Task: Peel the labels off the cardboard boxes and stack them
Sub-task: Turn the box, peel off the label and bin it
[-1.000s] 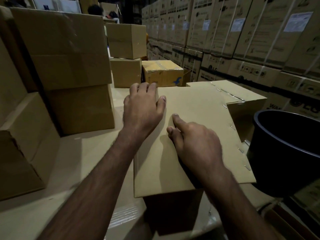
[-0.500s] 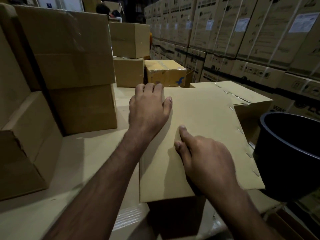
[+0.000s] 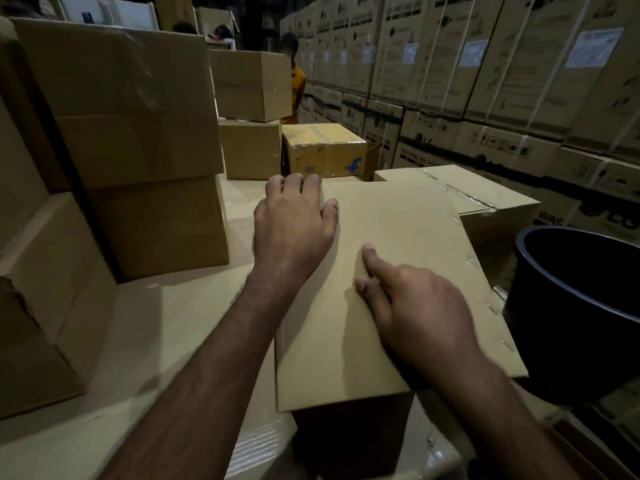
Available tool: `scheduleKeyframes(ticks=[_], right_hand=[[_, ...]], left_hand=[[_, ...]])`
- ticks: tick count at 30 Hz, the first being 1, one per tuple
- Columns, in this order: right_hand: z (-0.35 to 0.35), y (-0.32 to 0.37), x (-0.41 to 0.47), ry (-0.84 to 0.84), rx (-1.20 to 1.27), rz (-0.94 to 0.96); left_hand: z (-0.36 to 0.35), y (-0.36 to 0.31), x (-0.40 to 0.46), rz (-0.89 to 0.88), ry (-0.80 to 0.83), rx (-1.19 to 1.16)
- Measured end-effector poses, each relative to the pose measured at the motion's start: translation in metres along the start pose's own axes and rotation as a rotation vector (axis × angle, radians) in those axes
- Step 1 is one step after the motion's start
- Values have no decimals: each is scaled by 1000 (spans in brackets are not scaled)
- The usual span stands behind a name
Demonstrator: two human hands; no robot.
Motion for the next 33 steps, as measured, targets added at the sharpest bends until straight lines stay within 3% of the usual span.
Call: scheduleKeyframes(ticks=[1,5,9,13,16,20,23,27,30,31,33], right_hand=[[-1,5,-1,32,-53,21],[18,-33,26,-103,-85,-95],[-8,10,13,58,-94,85],[7,-24,25,-69,41,-87],[-10,10,16,65,-67,71],[9,-28,32,-69,-12,-96],[-10,8,21,51,-118,82],[12,-25,38,-89,-82,-43],[-10,12,29,24,-174,148],[-6,11,30,-6,-149,162],[10,-16,38,-90,-58,43]], left_hand=[[0,-1,-1,-3,-1,4],[-2,-1,1,-13,4,-3],[-5,3,4,-8,9,5],[-8,4,7,-6,25,-8],[-8,4,6,-11,16,0],[-9,6,10,-7,31,-5],[-9,5,9,-14,25,20],[-10,6,10,-20,26,3],[-10,7,10,-9,32,14],[-11,6,10,-10,42,5],[-12,6,11,-16,56,-15]])
Point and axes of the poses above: each hand's wrist, its own x-axis towards the middle knuckle, its own z-axis out of the back of the hand, y = z × x, the point moved 8 cm from there along x, towards the middle knuckle, and after that the axes turned 5 degrees about -x, right-handed, at the moved point
